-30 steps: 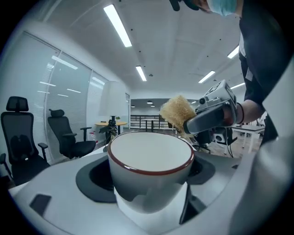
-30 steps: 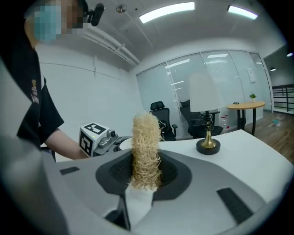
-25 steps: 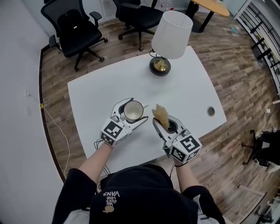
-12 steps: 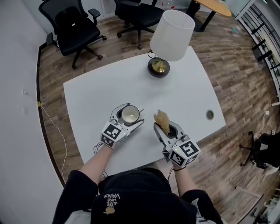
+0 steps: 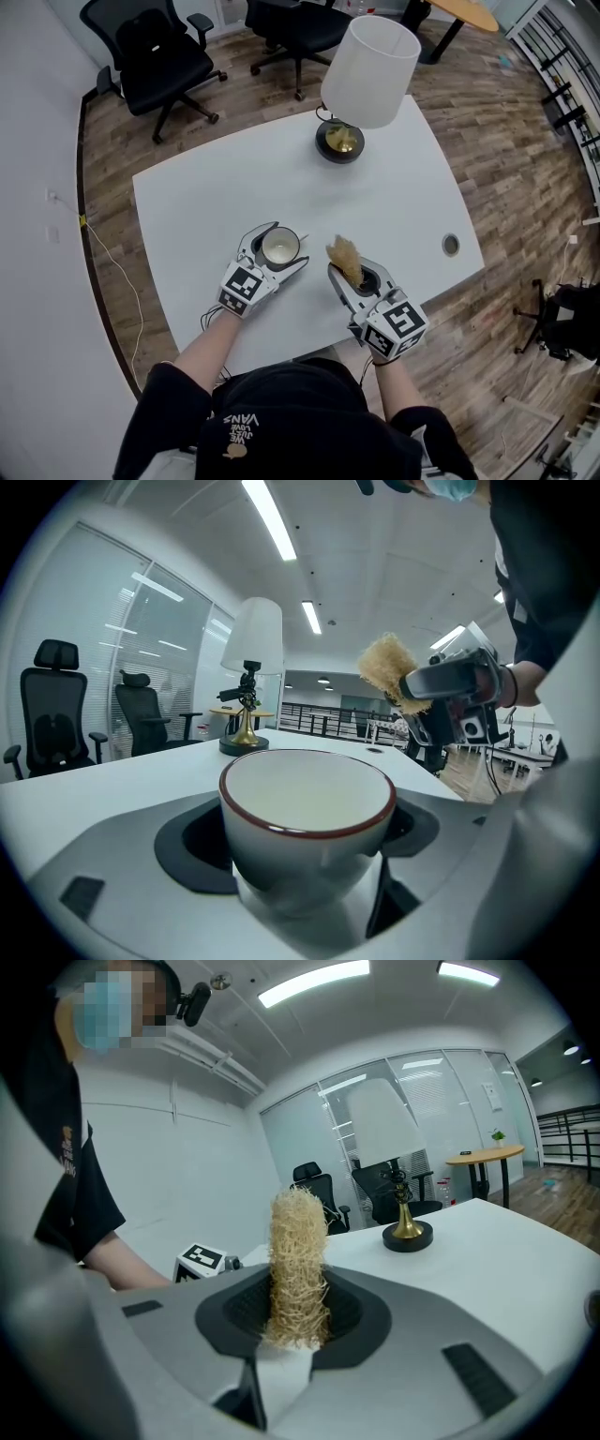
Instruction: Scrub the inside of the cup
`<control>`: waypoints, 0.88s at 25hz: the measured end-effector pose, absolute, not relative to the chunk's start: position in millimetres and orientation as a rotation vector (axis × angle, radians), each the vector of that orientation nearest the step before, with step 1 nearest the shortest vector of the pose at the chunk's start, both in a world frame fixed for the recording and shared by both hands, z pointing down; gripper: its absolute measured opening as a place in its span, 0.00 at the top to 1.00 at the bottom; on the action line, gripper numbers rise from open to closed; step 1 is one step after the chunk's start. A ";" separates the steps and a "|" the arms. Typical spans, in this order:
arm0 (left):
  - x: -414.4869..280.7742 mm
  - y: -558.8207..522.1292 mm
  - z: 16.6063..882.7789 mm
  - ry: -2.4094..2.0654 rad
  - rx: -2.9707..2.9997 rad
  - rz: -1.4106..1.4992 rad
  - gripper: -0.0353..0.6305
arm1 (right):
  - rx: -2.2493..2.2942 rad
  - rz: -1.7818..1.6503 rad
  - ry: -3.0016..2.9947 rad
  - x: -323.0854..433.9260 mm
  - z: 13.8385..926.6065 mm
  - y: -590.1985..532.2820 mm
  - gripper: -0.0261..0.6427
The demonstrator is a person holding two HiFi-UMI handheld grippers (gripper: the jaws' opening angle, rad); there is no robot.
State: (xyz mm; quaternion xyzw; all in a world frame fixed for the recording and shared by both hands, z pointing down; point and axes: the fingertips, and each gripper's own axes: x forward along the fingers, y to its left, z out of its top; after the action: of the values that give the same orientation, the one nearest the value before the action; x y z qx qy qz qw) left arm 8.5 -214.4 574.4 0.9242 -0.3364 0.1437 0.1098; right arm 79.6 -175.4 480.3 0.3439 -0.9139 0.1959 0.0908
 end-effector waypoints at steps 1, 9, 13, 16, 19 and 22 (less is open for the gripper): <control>8.6 -214.1 574.8 -0.987 2.723 0.424 0.33 | 1.022 0.583 -2.716 79.6 480.5 -175.3 0.82; 9.3 -213.3 574.5 -0.989 2.751 0.413 0.33 | 1.023 0.592 -2.714 78.8 480.0 -174.5 0.82; 10.1 -211.6 575.3 -0.968 2.758 0.422 0.33 | 1.033 0.583 -2.714 78.5 477.4 -174.4 0.82; 8.0 -209.6 571.5 -0.965 2.771 0.441 0.33 | 1.038 0.573 -2.720 77.7 473.2 -174.0 0.82; 3.9 -209.8 559.1 -0.983 2.799 0.411 0.33 | 1.052 0.562 -2.722 76.8 468.7 -172.7 0.82; -2.2 -208.2 538.1 -1.018 2.815 0.368 0.33 | 1.065 0.547 -2.728 77.5 463.8 -170.2 0.82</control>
State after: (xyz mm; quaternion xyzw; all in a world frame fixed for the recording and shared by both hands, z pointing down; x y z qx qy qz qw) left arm -2.2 -208.2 538.1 0.9315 -0.3368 0.1218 0.0631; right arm 77.5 -170.2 463.8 0.3564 -0.9127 0.1828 0.0809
